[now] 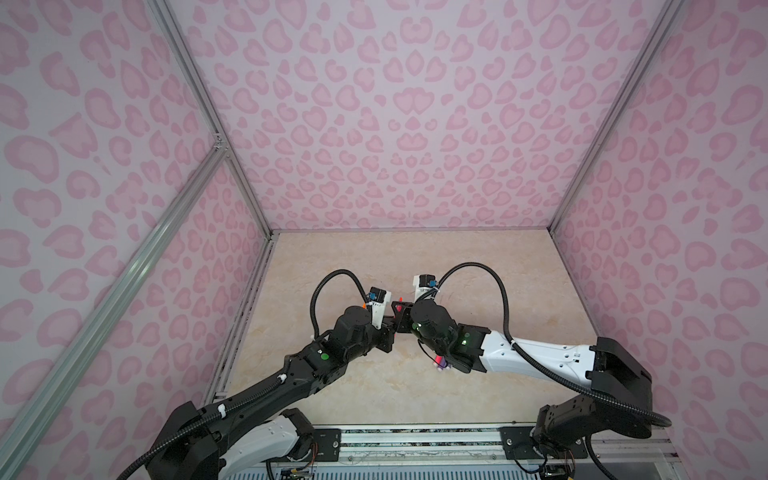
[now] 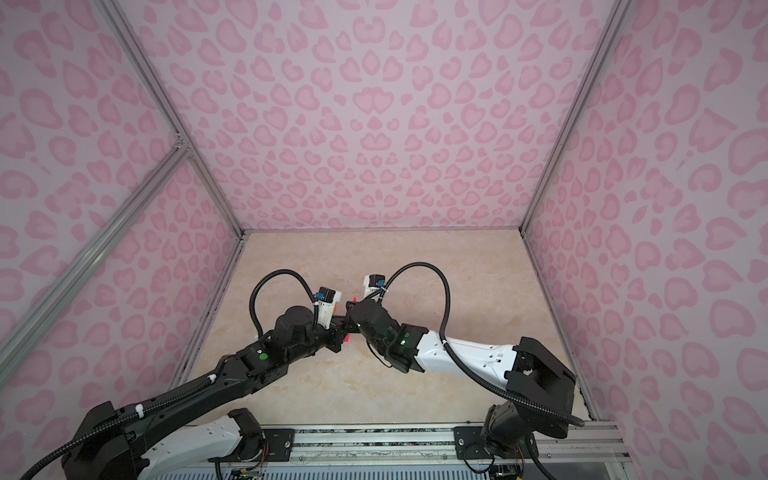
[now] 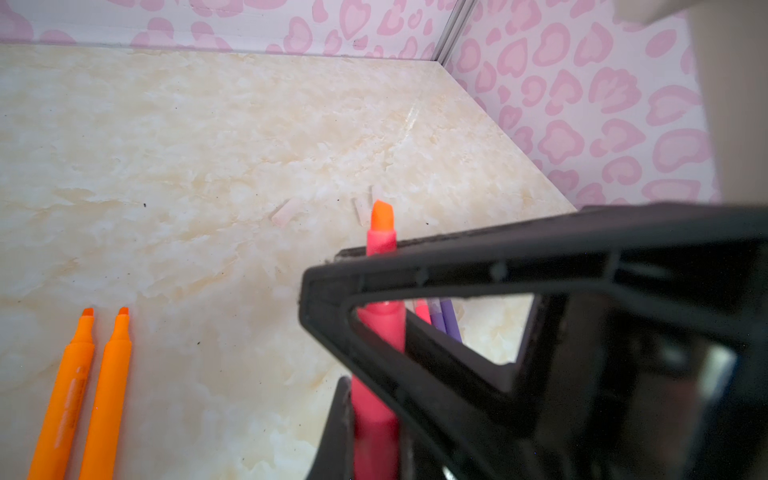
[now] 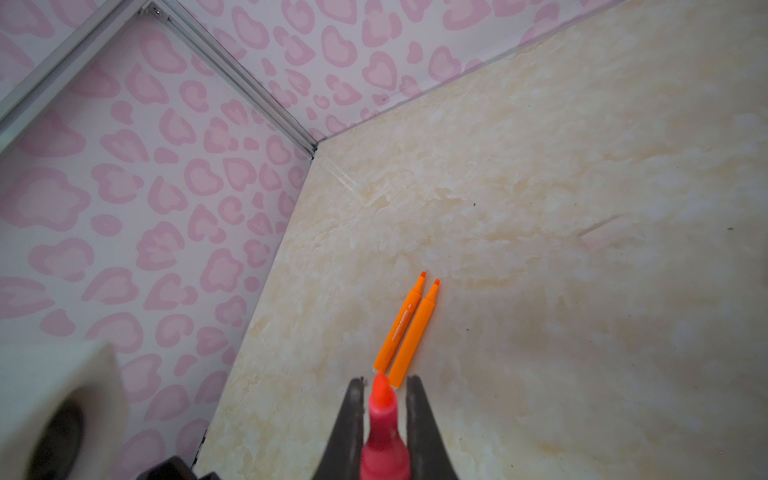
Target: Insert the pens into the pen caps
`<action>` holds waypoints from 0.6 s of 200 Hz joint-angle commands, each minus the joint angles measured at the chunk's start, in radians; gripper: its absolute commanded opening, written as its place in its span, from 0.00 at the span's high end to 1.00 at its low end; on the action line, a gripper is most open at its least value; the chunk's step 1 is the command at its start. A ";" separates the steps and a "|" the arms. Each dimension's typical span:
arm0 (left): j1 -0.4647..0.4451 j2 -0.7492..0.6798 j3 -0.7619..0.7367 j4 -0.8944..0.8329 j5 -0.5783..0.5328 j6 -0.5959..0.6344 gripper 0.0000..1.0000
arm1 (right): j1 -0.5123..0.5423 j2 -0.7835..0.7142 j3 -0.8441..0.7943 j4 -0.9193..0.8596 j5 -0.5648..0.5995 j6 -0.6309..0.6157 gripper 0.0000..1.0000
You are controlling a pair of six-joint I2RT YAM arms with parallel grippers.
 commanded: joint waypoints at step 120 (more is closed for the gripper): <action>0.115 0.170 0.093 -0.105 -0.172 -0.137 0.97 | -0.387 -0.132 -0.141 -0.261 0.123 -0.055 0.46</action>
